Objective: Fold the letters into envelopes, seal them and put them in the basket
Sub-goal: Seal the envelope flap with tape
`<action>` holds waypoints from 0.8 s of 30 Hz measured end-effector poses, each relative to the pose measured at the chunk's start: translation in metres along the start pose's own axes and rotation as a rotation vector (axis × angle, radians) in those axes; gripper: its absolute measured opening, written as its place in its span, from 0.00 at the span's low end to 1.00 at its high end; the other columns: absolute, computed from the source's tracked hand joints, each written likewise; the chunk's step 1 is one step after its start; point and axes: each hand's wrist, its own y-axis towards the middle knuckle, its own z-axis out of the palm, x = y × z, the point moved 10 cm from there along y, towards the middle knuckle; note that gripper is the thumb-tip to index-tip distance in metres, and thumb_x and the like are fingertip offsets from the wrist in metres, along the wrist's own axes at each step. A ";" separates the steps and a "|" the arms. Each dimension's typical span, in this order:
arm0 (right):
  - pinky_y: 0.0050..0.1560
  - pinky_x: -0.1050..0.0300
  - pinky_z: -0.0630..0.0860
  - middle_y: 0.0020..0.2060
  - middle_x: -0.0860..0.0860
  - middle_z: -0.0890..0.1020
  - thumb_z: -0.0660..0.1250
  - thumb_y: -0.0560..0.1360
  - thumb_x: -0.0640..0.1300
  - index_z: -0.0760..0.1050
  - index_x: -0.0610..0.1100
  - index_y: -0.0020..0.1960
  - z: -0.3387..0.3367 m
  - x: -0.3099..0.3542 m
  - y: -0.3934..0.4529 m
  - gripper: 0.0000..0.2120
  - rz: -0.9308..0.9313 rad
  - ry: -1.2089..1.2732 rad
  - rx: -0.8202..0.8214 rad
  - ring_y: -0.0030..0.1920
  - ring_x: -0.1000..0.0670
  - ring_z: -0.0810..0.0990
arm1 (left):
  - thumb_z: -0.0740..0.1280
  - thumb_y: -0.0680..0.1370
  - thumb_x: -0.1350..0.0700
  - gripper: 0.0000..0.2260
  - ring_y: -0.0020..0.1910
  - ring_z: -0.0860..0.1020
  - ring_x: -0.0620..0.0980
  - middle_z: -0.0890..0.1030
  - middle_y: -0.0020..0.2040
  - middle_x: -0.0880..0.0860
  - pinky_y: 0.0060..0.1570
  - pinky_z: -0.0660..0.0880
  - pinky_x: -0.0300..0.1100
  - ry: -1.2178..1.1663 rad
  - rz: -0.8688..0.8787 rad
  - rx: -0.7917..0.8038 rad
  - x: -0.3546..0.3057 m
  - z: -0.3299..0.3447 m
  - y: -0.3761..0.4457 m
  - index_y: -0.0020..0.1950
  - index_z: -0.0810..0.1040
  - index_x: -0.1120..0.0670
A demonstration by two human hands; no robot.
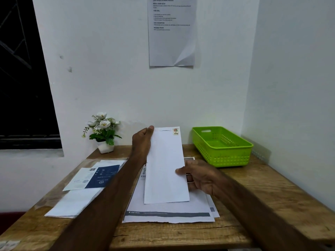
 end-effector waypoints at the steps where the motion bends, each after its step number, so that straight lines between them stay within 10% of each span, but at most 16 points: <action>1: 0.40 0.53 0.84 0.48 0.44 0.88 0.69 0.78 0.34 0.82 0.41 0.56 -0.001 0.003 -0.001 0.09 -0.031 0.012 -0.015 0.44 0.47 0.88 | 0.66 0.82 0.49 0.16 0.34 0.70 0.46 0.74 0.35 0.52 0.34 0.69 0.40 -0.028 -0.020 -0.008 0.002 -0.002 0.000 0.40 0.76 0.57; 8: 0.49 0.46 0.83 0.45 0.40 0.88 0.72 0.74 0.33 0.83 0.34 0.51 -0.043 0.064 -0.032 0.06 -0.336 0.035 -0.294 0.43 0.43 0.86 | 0.67 0.81 0.44 0.13 0.31 0.80 0.50 0.86 0.39 0.51 0.29 0.75 0.41 -0.216 -0.192 0.109 0.018 0.009 -0.001 0.51 0.84 0.53; 16: 0.40 0.52 0.71 0.39 0.40 0.81 0.65 0.73 0.40 0.82 0.40 0.46 -0.109 0.219 -0.094 0.08 -0.683 -0.963 -1.203 0.45 0.36 0.81 | 0.64 0.81 0.44 0.15 0.33 0.82 0.51 0.87 0.38 0.50 0.35 0.79 0.45 0.181 -0.034 0.102 0.017 0.008 -0.001 0.48 0.84 0.53; 20: 0.45 0.53 0.73 0.51 0.41 0.82 0.65 0.76 0.35 0.80 0.41 0.54 -0.098 0.228 -0.048 0.09 -0.517 -1.438 -1.199 0.51 0.38 0.83 | 0.65 0.76 0.43 0.16 0.39 0.83 0.53 0.84 0.34 0.48 0.41 0.79 0.43 0.716 0.070 0.144 0.019 0.006 0.001 0.37 0.83 0.51; 24: 0.47 0.56 0.73 0.53 0.47 0.82 0.65 0.77 0.34 0.80 0.45 0.57 -0.097 0.201 0.002 0.12 -0.324 -1.689 -1.077 0.55 0.44 0.84 | 0.69 0.75 0.48 0.11 0.44 0.84 0.54 0.86 0.43 0.53 0.45 0.79 0.44 0.993 0.050 0.192 0.033 0.007 0.002 0.46 0.86 0.53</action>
